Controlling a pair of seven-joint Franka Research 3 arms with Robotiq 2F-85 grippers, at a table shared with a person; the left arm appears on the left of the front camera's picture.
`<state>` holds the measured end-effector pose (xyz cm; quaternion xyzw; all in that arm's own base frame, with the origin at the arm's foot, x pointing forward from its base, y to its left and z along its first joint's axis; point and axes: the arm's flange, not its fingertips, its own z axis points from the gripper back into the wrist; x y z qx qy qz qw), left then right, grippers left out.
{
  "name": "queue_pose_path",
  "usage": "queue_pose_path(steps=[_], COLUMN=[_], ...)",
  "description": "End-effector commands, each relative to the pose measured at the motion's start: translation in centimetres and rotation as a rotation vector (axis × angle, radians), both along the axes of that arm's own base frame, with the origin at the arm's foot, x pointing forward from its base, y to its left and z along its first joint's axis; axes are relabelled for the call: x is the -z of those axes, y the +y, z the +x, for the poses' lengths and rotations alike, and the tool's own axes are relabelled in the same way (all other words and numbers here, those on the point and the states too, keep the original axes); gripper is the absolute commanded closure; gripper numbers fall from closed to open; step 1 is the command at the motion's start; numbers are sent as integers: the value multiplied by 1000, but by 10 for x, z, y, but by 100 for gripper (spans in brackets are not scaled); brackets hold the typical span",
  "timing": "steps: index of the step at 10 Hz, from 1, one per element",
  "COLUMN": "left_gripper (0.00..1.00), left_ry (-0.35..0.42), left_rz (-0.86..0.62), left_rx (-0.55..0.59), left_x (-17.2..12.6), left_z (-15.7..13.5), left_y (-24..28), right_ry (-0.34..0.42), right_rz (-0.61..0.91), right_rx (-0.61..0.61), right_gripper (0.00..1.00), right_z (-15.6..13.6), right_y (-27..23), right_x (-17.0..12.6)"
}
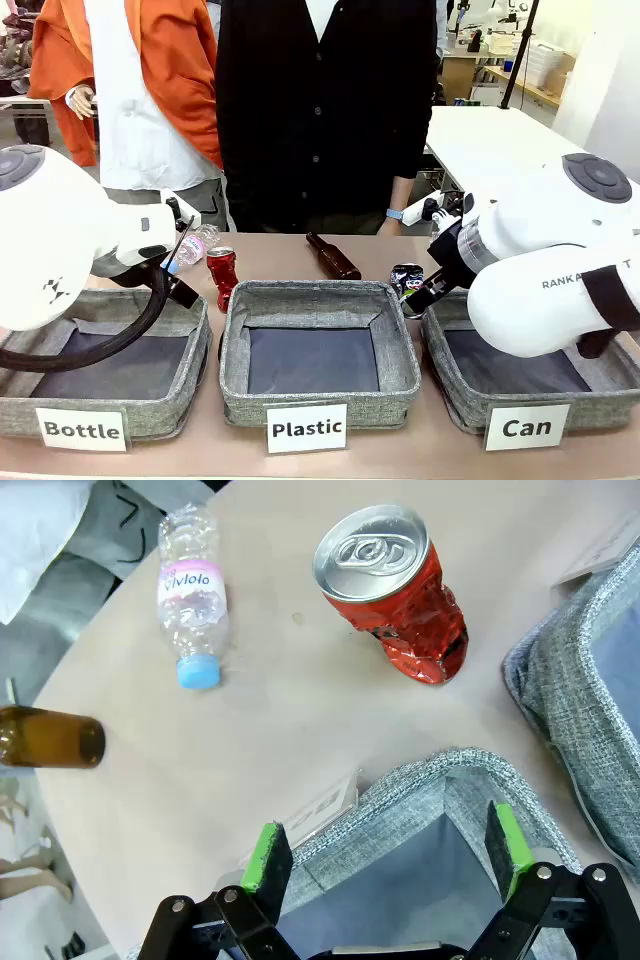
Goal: Sort the can waste into the basket.
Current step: Pick up the can waste from the table and place it in the right Fabric basket.
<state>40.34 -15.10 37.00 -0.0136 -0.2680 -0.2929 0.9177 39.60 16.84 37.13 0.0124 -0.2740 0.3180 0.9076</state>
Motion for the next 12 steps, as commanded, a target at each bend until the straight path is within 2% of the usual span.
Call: queue_pose_path(steps=[1, 12], left_gripper=[0, 0], left_ry=[0, 0], left_rz=[0, 0], left_rx=[0, 0], left_x=[0, 0], left_z=[0, 0], left_y=[0, 0], right_ry=[0, 0], right_rz=[0, 0], right_rx=[0, 0], right_gripper=[0, 0], right_z=[0, 0], right_y=[0, 0], right_x=[0, 0])
